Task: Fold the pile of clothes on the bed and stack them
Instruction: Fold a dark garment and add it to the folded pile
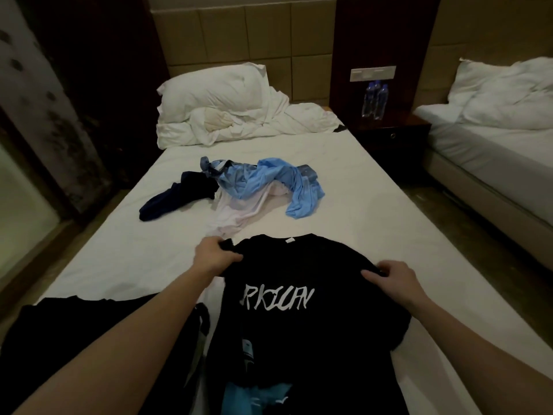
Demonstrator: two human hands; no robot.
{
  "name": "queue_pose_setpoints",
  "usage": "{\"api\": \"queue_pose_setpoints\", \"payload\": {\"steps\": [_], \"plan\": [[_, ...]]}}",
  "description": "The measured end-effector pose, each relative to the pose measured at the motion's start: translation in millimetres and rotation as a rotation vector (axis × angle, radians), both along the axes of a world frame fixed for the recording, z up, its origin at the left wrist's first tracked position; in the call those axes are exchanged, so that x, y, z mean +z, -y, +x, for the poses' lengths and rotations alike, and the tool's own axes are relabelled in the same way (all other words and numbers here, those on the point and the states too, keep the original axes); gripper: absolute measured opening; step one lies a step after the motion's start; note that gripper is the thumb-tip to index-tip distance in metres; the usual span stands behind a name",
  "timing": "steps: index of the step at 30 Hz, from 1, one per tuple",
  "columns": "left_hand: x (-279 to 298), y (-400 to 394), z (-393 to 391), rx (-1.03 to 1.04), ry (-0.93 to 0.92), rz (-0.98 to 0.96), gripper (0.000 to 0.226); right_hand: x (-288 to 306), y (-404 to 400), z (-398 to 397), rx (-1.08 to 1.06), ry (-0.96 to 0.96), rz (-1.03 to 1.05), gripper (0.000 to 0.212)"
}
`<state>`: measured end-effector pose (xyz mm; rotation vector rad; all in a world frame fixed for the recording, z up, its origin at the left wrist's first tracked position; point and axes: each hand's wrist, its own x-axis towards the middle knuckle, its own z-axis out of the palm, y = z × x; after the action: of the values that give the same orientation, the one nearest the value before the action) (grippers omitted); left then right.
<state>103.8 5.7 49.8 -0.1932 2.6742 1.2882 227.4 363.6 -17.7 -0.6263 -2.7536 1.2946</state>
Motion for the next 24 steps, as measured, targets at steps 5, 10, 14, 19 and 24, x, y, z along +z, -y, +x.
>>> {"api": "queue_pose_setpoints", "payload": {"steps": [5, 10, 14, 19, 24], "plan": [[-25.0, -50.6, 10.5, 0.051, 0.216, 0.637, 0.048, 6.1, 7.9, -4.9, 0.062, -0.07, -0.01, 0.033], [-85.8, -26.5, 39.0, -0.184, -0.133, 0.19, 0.048, 9.7, 9.4, -23.0, -0.082, -0.011, 0.244, 0.034], [-140.4, 8.2, 67.1, -0.662, -0.234, -0.337, 0.092, 17.7, 49.5, -54.7, -0.356, -0.053, -0.074, 0.042], [-161.8, 26.1, 95.2, -0.677, -0.333, -0.429, 0.084, 8.8, 128.1, -54.9, -0.025, 0.114, -0.674, 0.057], [-156.6, 33.1, 126.0, -0.613, -0.255, -0.438, 0.077, -55.7, 157.0, -6.0, 0.557, 0.299, 0.316, 0.079]]}}
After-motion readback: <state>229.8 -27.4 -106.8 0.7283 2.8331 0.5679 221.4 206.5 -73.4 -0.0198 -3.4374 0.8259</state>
